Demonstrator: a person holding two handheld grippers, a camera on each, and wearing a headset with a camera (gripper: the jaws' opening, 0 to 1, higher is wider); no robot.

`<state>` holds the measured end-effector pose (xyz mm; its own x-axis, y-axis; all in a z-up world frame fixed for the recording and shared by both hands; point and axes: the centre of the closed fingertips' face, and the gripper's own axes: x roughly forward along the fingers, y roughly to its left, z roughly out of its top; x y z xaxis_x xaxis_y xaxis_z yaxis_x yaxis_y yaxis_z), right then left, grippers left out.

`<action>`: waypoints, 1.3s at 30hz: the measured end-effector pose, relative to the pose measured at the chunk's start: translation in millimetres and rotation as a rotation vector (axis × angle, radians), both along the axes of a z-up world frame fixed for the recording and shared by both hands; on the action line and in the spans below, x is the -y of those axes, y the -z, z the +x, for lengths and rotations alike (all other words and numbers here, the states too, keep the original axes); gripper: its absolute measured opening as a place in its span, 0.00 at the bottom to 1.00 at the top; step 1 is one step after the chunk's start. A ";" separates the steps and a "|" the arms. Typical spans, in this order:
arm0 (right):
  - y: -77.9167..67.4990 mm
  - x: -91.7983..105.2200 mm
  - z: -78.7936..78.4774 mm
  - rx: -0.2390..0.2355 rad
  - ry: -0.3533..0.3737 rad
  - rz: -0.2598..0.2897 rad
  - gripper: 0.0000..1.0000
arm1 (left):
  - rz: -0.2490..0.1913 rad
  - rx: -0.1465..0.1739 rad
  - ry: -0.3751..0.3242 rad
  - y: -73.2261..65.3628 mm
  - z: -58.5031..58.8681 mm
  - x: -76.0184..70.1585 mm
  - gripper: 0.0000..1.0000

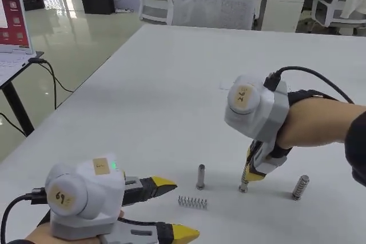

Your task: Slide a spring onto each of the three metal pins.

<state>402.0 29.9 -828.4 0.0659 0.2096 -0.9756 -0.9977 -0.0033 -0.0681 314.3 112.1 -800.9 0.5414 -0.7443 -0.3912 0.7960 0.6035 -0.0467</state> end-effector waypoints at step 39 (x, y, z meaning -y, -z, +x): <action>2.4 0.8 -5.5 0.038 -0.008 0.030 0.16 | 0.015 -0.008 0.011 3.1 -2.7 1.7 0.46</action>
<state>396.6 29.1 -830.8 0.1009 0.2398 -0.9656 -0.9943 -0.0088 -0.1061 311.6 110.4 -804.0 0.5299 -0.7444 -0.4063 0.8024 0.5952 -0.0440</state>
